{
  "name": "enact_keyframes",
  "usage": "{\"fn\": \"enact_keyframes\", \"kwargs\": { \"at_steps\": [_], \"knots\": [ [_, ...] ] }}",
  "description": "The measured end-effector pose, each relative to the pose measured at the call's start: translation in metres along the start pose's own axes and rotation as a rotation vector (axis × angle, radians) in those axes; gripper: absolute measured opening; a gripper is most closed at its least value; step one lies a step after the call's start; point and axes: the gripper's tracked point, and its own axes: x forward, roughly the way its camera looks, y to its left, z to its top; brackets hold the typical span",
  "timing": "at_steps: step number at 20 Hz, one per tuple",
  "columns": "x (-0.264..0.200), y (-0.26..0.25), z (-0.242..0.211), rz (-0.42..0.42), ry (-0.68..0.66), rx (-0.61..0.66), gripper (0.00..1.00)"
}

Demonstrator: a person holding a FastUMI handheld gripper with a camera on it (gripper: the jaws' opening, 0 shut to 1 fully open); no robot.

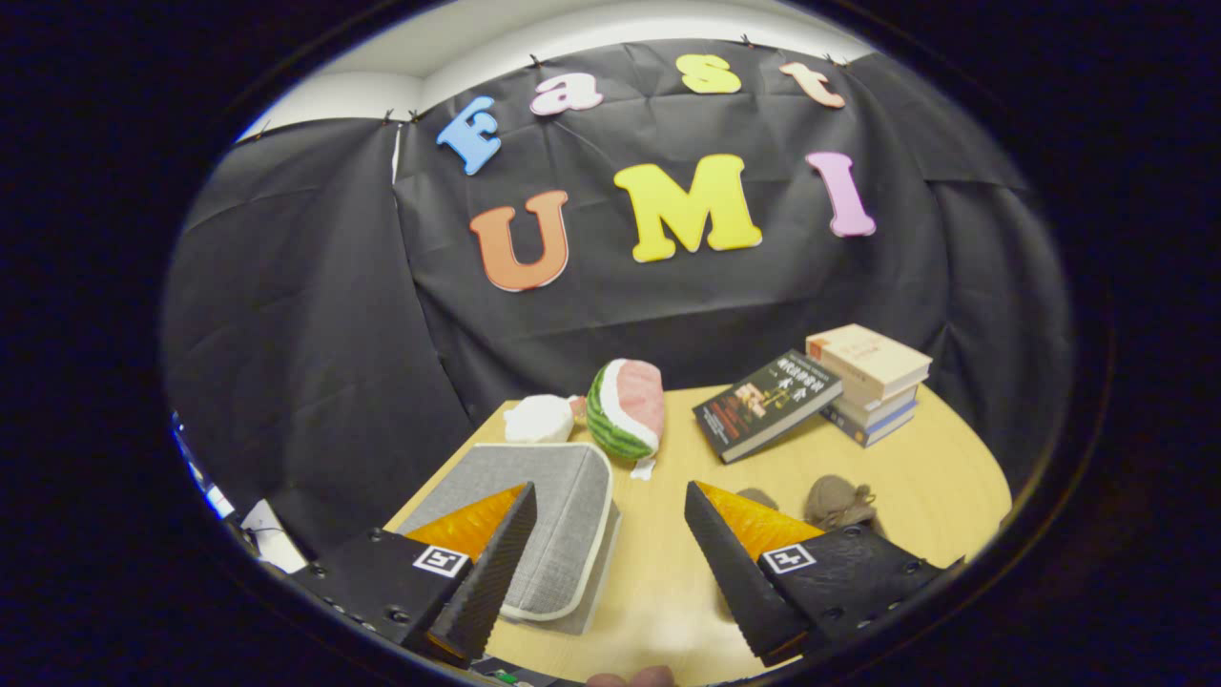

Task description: Open the storage box then place both shoes into the box .Put the left shoe in first, then the right shoe, with the right side of both shoes facing outward in a uniform manner.

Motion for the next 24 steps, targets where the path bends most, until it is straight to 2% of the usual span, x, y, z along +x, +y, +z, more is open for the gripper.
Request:
{"fn": "enact_keyframes", "kwargs": {
  "at_steps": [10,17,22,24],
  "knots": [
    [0.052,0.026,-0.086,0.100,0.204,0.222,0.96],
    [0.072,0.034,-0.097,0.177,0.257,0.426,0.96],
    [0.075,0.042,-0.098,0.217,0.286,0.523,0.97],
    [0.078,0.044,-0.095,0.227,0.293,0.584,0.93]
  ]
}}
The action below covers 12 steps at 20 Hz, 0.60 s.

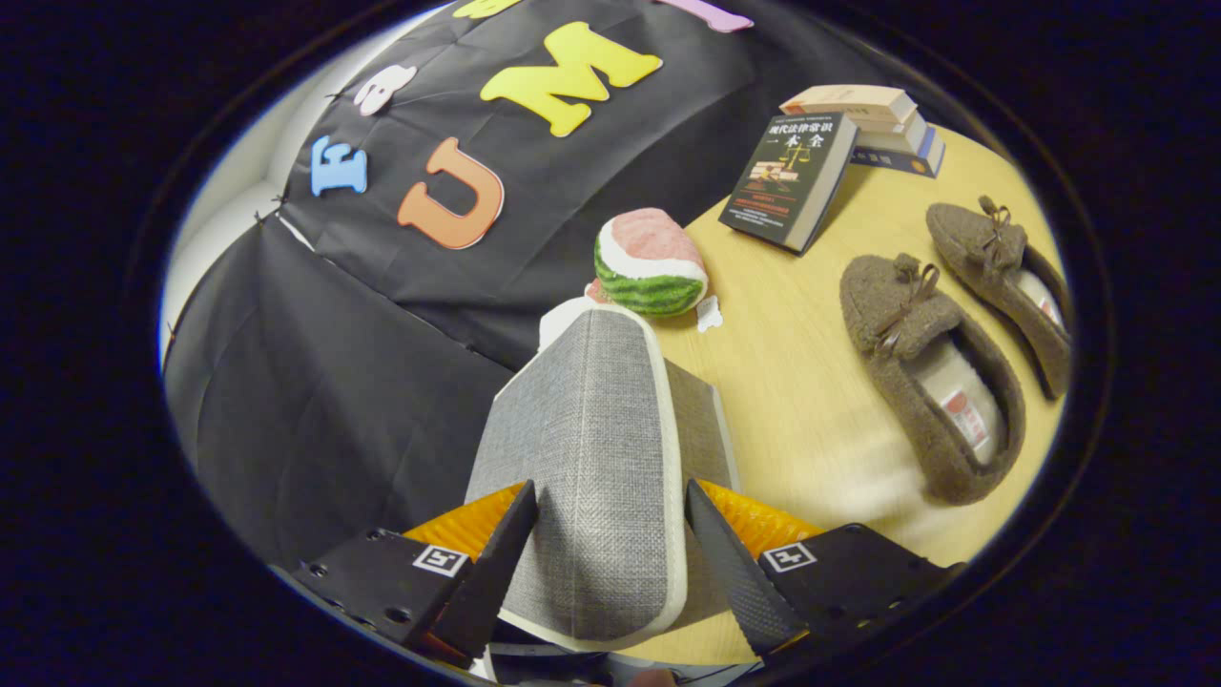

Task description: Open the storage box then place both shoes into the box .Put the left shoe in first, then the right shoe, with the right side of both shoes facing outward in a uniform manner.

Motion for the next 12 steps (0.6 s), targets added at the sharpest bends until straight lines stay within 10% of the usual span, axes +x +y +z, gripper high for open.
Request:
{"fn": "enact_keyframes", "kwargs": {
  "at_steps": [3,9,12],
  "knots": [
    [-0.006,-0.003,0.012,-0.023,-0.018,0.027,0.80],
    [-0.030,0.007,0.033,-0.030,-0.057,-0.011,0.06],
    [-0.036,0.022,0.033,-0.012,-0.039,-0.033,0.00]
  ]
}}
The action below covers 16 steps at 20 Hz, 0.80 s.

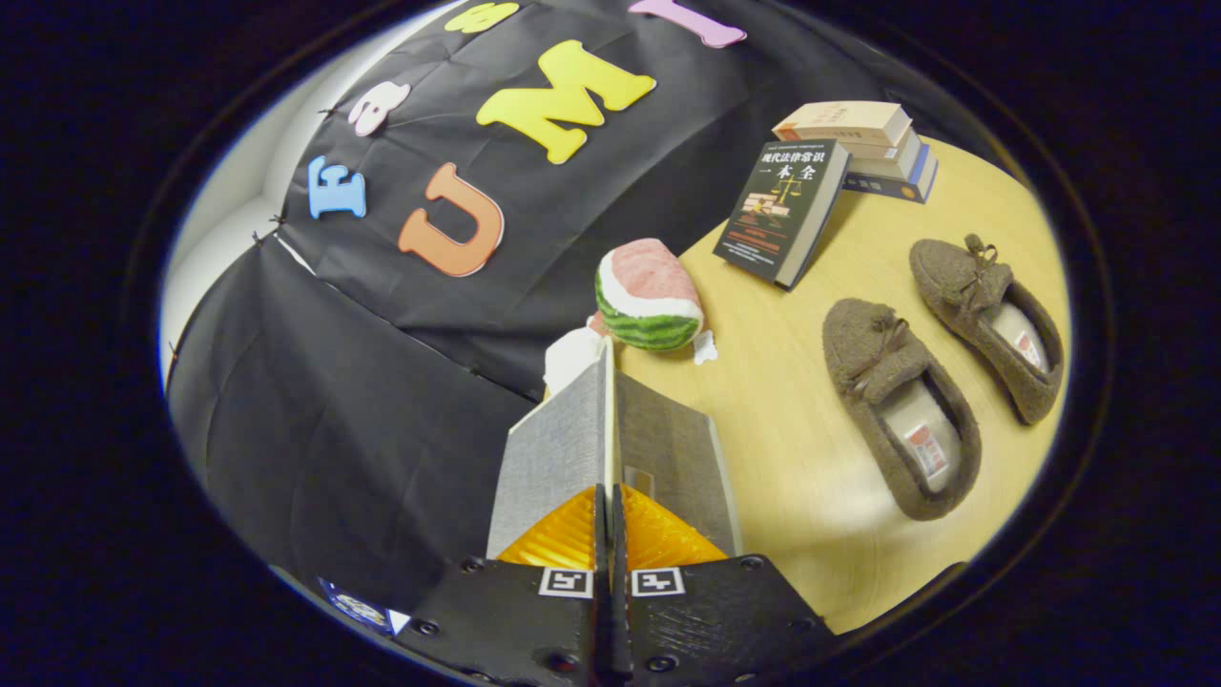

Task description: Open the storage box then place both shoes into the box .Put the left shoe in first, then the right shoe, with the right side of both shoes facing outward in a uniform manner.

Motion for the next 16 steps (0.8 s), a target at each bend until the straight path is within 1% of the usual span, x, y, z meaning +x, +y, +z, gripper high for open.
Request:
{"fn": "enact_keyframes", "kwargs": {
  "at_steps": [3,7,11,16],
  "knots": [
    [-0.012,0.033,0.017,0.032,-0.022,-0.050,0.00],
    [-0.029,0.112,0.031,0.129,-0.048,-0.170,0.00],
    [-0.018,0.185,0.020,0.210,-0.034,-0.275,0.00],
    [0.012,0.249,-0.007,0.248,-0.006,-0.384,0.00]
  ]
}}
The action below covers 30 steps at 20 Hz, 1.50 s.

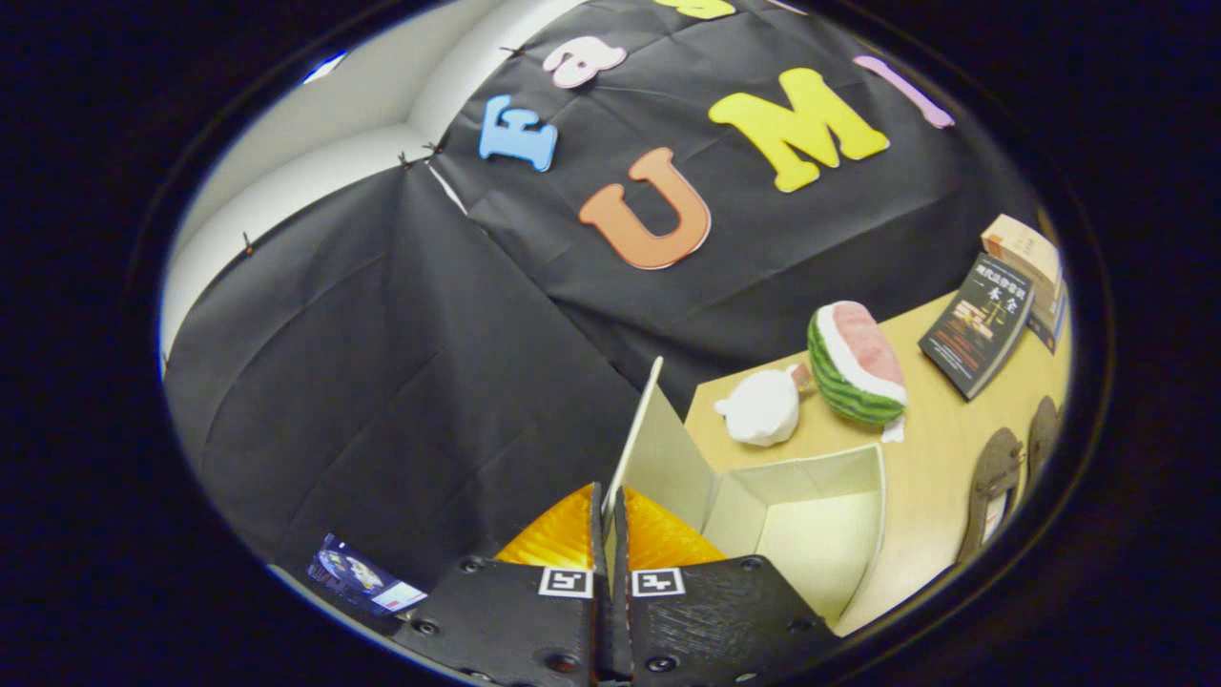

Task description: Open the storage box then place both shoes into the box .Put the left shoe in first, then the right shoe, with the right side of both shoes facing outward in a uniform manner.

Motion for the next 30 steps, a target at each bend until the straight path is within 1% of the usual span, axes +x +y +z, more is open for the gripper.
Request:
{"fn": "enact_keyframes", "kwargs": {
  "at_steps": [3,6,9,12,15,17,22,26,28,30],
  "knots": [
    [0.026,0.027,-0.011,0.009,0.027,-0.092,0.11],
    [0.043,0.048,-0.018,0.027,0.035,-0.184,0.25],
    [0.046,0.058,-0.019,0.028,0.020,-0.247,0.50],
    [0.036,0.051,-0.008,-0.011,-0.021,-0.292,0.76],
    [0.018,0.031,0.004,-0.099,-0.059,-0.332,0.91],
    [0.003,0.014,0.008,-0.146,-0.077,-0.345,0.95],
    [-0.054,-0.049,0.027,-0.280,-0.116,-0.371,0.94],
    [-0.114,-0.121,0.041,-0.431,-0.156,-0.399,0.95],
    [-0.142,-0.162,0.036,-0.506,-0.153,-0.404,0.95],
    [-0.166,-0.196,0.027,-0.560,-0.134,-0.396,0.95]
  ]
}}
